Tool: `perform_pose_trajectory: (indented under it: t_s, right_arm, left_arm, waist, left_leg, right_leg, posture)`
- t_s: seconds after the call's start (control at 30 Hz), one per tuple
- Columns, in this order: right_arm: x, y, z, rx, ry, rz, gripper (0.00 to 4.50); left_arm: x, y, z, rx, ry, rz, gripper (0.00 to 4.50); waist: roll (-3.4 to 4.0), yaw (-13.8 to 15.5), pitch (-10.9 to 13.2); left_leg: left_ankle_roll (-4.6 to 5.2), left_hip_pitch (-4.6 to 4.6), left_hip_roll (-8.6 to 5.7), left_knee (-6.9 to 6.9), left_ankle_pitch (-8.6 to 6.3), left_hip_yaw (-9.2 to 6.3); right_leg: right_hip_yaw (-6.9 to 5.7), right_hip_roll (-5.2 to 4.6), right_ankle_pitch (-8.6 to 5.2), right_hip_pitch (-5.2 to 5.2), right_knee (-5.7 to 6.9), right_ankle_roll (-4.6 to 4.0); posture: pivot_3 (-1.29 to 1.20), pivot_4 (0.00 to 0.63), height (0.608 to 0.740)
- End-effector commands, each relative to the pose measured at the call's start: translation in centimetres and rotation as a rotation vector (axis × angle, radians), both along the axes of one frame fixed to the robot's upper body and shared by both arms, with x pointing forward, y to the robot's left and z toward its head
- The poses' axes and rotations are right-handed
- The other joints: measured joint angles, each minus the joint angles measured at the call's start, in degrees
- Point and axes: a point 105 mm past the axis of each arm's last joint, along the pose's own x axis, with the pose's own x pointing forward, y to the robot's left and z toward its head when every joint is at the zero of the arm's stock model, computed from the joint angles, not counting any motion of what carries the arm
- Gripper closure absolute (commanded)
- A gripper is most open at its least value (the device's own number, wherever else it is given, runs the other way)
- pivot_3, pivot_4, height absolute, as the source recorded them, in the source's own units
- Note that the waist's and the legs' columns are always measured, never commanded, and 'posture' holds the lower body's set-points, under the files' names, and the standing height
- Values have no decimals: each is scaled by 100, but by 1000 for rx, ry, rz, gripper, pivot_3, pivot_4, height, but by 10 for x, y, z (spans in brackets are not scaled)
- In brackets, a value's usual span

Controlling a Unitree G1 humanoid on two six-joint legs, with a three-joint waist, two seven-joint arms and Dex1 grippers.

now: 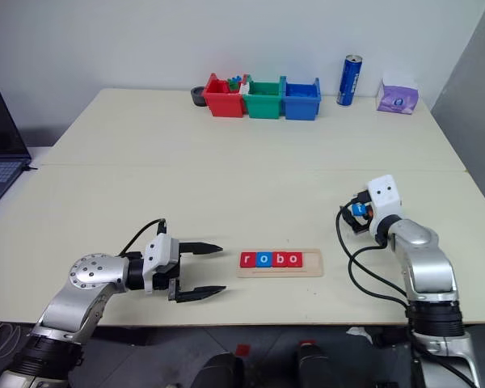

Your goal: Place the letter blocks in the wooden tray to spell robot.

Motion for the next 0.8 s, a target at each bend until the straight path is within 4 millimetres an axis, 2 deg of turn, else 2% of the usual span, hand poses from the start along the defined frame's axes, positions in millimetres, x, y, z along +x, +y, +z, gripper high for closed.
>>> perform_pose_trajectory:
  t_s: [0.03, 0.23, 0.47, 0.57, 0.8]
  right_arm:
    - [1, -17, -1, 66, -29, -138, 44]
    - [4, -16, -25, 145, 33, -172, 44]
    - [8, -2, -43, 149, 75, -131, 44]
    - [11, 0, -47, 154, 81, -131, 645]
    - [11, 0, -54, 166, 100, -153, 3029]
  left_arm:
    - [2, 1, 8, -2, -37, -10, 0]
    - [4, 0, 8, -3, -37, -15, 0]
    - [4, 0, 9, -10, -37, -15, 0]
    - [5, 1, 12, -32, -38, 3, 0]
    - [9, 6, 16, -46, -37, 36, 0]
  waist:
    - [0, 1, 0]
    - [2, -2, 0]
    - [1, -19, -3]
    - [0, -46, -5]
    - [-4, -62, -9]
  left_leg:
    - [0, 0, -1, 0, 0, 1]
    - [0, 1, -1, -1, 0, 4]
    - [0, 6, 1, 0, 0, 5]
    - [1, 10, 2, 0, 0, 5]
    - [0, 13, 3, 0, 0, 4]
  right_leg:
    - [2, 0, 0, 0, 0, 0]
    - [2, 1, 0, 0, -1, 0]
    - [5, 3, 0, 1, 0, 0]
    - [8, 4, 0, 3, 1, 0]
    - [7, 5, 0, 7, 1, 1]
  posture:
    - [0, 150, 740]
    - [0, 150, 740]
    - [0, 150, 740]
    - [0, 150, 740]
    - [0, 150, 740]
